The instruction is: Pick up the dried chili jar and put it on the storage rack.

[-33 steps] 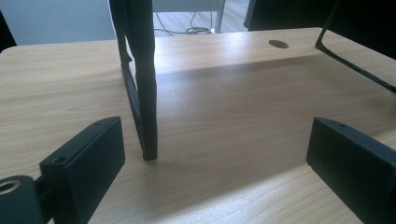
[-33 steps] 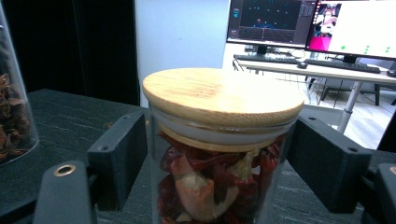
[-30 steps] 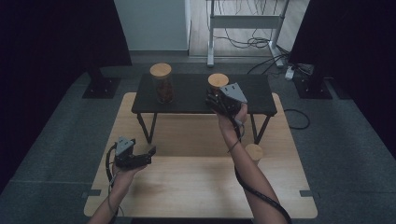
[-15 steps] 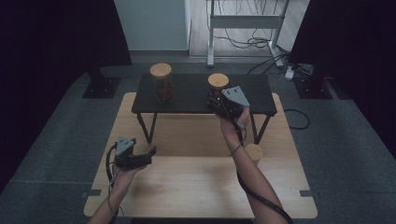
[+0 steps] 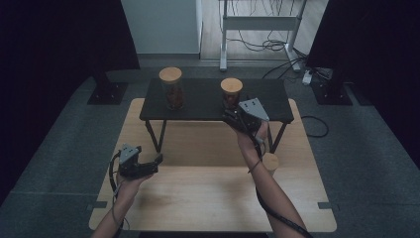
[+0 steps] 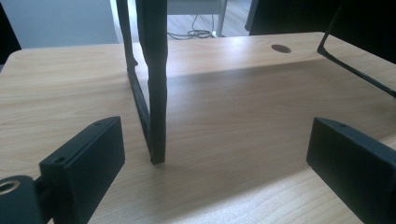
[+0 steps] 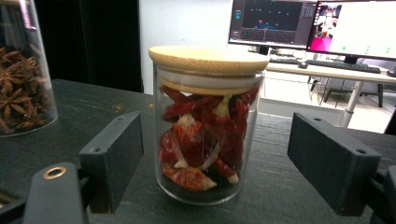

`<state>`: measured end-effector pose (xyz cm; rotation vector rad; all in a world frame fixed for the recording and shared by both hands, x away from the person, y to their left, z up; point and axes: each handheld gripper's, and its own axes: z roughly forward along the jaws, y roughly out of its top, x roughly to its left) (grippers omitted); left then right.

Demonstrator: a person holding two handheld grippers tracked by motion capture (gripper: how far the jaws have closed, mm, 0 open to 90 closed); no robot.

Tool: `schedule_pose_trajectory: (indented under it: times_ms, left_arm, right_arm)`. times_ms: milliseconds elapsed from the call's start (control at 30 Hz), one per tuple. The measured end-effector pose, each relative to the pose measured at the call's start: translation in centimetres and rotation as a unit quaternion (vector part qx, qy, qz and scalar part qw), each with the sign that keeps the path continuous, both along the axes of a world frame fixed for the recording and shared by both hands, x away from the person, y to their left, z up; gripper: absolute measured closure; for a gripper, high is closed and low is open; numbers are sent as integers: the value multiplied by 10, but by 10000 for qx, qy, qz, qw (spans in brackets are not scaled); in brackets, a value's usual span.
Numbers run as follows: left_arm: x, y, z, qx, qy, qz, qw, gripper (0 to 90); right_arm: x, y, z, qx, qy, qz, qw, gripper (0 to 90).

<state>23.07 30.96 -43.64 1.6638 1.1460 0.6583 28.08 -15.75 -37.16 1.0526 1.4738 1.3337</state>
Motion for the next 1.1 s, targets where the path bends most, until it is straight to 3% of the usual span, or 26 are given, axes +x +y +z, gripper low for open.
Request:
schedule_pose_trajectory:
  times_ms: [533,1100]
  left_arm:
    - [2,-2,-2,55,109,-64,9999,40]
    - [2,-4,-2,61,125,-137,9998,40]
  right_arm:
    - [-30,-19,-12,187,-78,63,9998,165]
    - [-67,-32,-40,468,110,185,9987,163]
